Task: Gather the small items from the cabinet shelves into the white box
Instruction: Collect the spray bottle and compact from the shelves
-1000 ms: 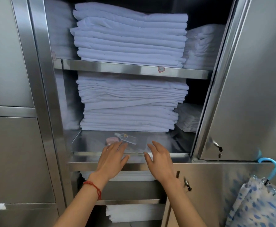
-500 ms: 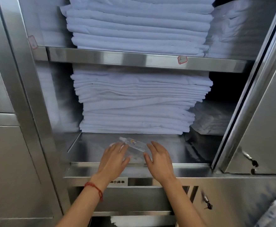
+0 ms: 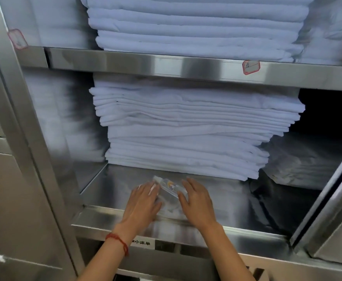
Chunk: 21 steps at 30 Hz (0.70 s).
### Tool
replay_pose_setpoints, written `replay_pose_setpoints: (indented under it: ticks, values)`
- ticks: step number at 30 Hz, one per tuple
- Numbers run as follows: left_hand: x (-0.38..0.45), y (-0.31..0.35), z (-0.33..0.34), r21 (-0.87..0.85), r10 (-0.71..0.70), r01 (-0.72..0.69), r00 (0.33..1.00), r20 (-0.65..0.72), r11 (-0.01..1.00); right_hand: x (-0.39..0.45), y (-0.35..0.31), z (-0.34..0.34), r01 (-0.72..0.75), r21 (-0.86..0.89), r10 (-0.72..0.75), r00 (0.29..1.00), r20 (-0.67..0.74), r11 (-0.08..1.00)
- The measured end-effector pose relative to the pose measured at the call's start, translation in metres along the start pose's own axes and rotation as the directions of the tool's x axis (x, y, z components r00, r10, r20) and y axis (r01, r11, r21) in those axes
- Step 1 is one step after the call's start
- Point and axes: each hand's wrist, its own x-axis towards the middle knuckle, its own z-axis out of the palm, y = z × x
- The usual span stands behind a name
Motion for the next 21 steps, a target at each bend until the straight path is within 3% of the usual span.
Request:
replay_pose_setpoints:
  ticks: [6,21]
  values:
    - [-0.002,0.000,0.028,-0.019,-0.061,0.061,0.998,0.020,0.998,0.008,0.012,0.020,0.069,-0.010,-0.068,0.994,0.080,0.998]
    - [0.005,-0.022,0.073,-0.003,-0.027,0.027,0.999,-0.019,1.000,0.035,0.013,0.070,0.103,-0.213,-0.101,0.995,0.023,0.972]
